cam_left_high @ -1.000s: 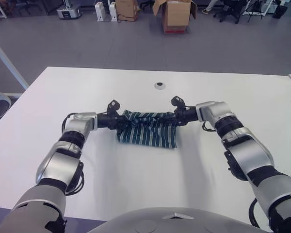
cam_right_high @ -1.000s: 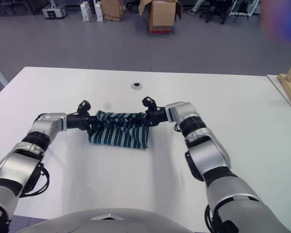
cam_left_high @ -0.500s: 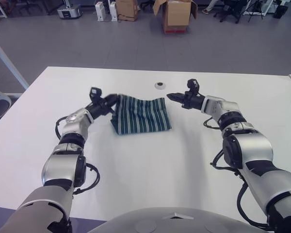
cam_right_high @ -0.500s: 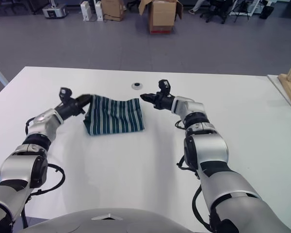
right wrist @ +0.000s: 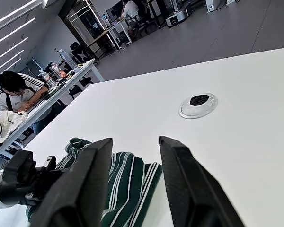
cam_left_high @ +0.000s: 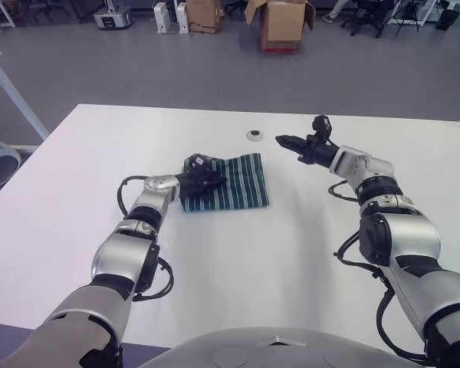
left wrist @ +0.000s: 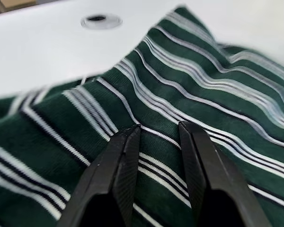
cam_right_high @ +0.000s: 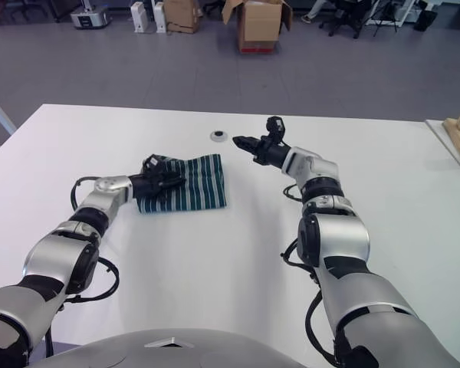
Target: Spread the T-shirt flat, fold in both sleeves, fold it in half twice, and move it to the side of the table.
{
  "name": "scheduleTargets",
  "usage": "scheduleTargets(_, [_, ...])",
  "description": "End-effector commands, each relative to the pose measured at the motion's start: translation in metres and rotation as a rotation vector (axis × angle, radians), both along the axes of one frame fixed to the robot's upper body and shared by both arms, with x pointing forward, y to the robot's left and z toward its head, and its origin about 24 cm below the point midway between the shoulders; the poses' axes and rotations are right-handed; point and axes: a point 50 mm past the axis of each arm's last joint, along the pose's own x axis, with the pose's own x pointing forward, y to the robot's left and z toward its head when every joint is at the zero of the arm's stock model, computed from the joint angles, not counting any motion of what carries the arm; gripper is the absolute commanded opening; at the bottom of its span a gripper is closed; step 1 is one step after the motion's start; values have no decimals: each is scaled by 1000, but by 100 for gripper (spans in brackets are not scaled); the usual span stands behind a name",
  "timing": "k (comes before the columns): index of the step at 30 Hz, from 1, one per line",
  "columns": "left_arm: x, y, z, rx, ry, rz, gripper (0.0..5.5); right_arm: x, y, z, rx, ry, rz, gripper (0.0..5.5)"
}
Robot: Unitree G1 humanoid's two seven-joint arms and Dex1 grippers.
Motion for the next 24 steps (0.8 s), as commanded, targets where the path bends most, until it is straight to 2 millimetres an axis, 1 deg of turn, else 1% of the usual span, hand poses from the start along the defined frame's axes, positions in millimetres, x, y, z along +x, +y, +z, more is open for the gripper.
scheduleTargets(1, [-20,58,-33,234,127,250,147,0,-7,8,38,-31,-27,182])
scheduleTargets(2, [-25,73,-36,270,137,307,147,0,-11,8,47,-34,-36,182])
scheduleTargets(4, [-45,132,-38,357,138,568,147,-7,-28,4,79,-35,-95,182])
scheduleTargets(5, [-53,154,-35,369,128,690,147,-13,-38,1,92,-36,-130,182])
scheduleTargets(6, [-60,172,-31,351,112,812,147,-19,-46,-4,102,-38,-170,182])
scheduleTargets(7, [-62,183,-26,254,80,938,147,-25,-51,-10,93,-35,-210,182])
scheduleTargets(8, [-60,188,-18,156,32,1021,147,-33,-55,-17,57,-38,-244,182])
scheduleTargets(9, [-54,188,-10,51,-14,1060,147,-39,-56,-22,25,-45,-283,182])
scheduleTargets(11, [-36,175,8,-117,-113,1034,147,-52,-50,-30,-45,-77,-313,182])
scheduleTargets(12, [-22,165,23,-224,-182,998,147,-57,-45,-30,-81,-113,-349,182])
scheduleTargets(14, [1,143,55,-423,-324,935,147,-66,-42,-25,-127,-196,-471,182])
scheduleTargets(15, [7,134,65,-493,-377,909,147,-70,-42,-22,-143,-226,-533,182])
scheduleTargets(16, [9,120,71,-563,-425,862,147,-74,-42,-20,-147,-242,-596,182])
scheduleTargets(17, [6,106,69,-653,-432,831,147,-78,-41,-19,-152,-252,-648,182])
scheduleTargets(19, [-8,71,52,-768,-399,783,147,-85,-39,-21,-174,-253,-750,182])
scheduleTargets(21, [-23,42,32,-791,-322,792,147,-92,-35,-29,-218,-217,-794,182])
scheduleTargets(22, [-30,32,24,-790,-286,802,147,-95,-35,-33,-225,-193,-827,182])
scheduleTargets(24, [-40,18,17,-753,-252,778,147,-98,-36,-40,-263,-171,-869,182])
